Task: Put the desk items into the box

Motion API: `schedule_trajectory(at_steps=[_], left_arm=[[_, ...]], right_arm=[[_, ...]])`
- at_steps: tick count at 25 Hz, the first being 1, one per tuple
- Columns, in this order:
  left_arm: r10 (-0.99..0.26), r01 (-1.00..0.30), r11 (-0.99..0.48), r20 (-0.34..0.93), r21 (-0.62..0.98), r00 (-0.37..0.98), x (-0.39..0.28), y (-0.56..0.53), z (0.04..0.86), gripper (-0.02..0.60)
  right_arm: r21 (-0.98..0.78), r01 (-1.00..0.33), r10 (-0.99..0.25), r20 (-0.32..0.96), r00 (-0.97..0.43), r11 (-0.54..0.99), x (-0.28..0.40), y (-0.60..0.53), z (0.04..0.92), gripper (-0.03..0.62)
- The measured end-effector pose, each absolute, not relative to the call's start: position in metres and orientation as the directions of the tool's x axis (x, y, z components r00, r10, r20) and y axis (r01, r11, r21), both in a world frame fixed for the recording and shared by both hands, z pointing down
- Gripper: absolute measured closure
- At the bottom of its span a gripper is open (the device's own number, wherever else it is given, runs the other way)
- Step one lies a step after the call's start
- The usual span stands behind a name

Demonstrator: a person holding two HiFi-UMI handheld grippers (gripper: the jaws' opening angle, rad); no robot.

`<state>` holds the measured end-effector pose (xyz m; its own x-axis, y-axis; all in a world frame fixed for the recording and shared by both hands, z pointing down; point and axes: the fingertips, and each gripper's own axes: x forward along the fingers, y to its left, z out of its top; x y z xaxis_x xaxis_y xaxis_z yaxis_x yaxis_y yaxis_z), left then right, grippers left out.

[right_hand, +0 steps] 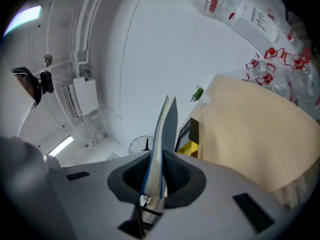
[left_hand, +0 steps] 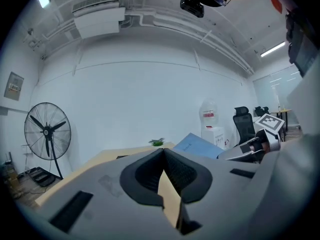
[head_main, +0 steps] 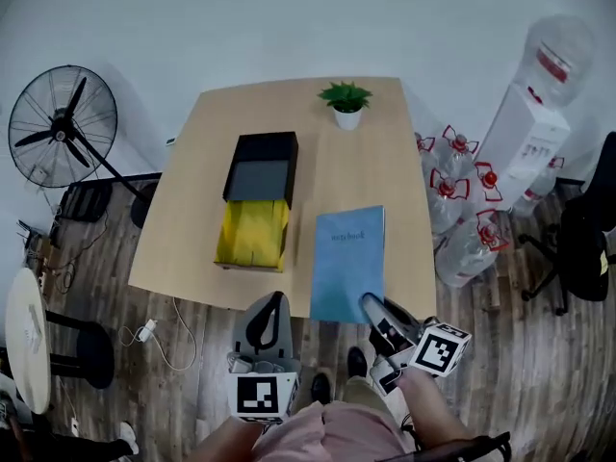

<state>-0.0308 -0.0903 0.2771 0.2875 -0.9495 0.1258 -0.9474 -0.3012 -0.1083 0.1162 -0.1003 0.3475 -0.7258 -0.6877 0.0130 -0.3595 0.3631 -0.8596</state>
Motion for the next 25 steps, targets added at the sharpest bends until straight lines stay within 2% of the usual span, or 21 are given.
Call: schedule_trajectory(at_steps=[6, 13, 19, 25], left_arm=[[-0.971, -0.96, -0.237, 0.038, -0.151, 0.234, -0.038, -0.101, 0.238, 0.571], [-0.993, -0.983, -0.116, 0.013, -0.144, 0.116, -0.051, -0.113, 0.231, 0.571], [-0.999, -0.99, -0.035, 0.03, -0.139, 0.031, -0.07, -0.116, 0.24, 0.571], [-0.999, -0.994, -0.009, 0.049, -0.11, 0.003, -0.098, -0.123, 0.249, 0.571]], right_arm=[[-0.83, -0.31, -0.621, -0.054, -0.782, 0.463, 0.094, -0.124, 0.304, 0.548], [-0.81, -0.25, -0.543, -0.099, -0.834, 0.531, 0.076, -0.154, 0.289, 0.548], [-0.816, -0.231, -0.498, -0.078, -0.864, 0.53, 0.062, -0.17, 0.301, 0.548], [-0.823, -0.249, -0.493, -0.043, -0.869, 0.511, 0.038, -0.183, 0.311, 0.548]])
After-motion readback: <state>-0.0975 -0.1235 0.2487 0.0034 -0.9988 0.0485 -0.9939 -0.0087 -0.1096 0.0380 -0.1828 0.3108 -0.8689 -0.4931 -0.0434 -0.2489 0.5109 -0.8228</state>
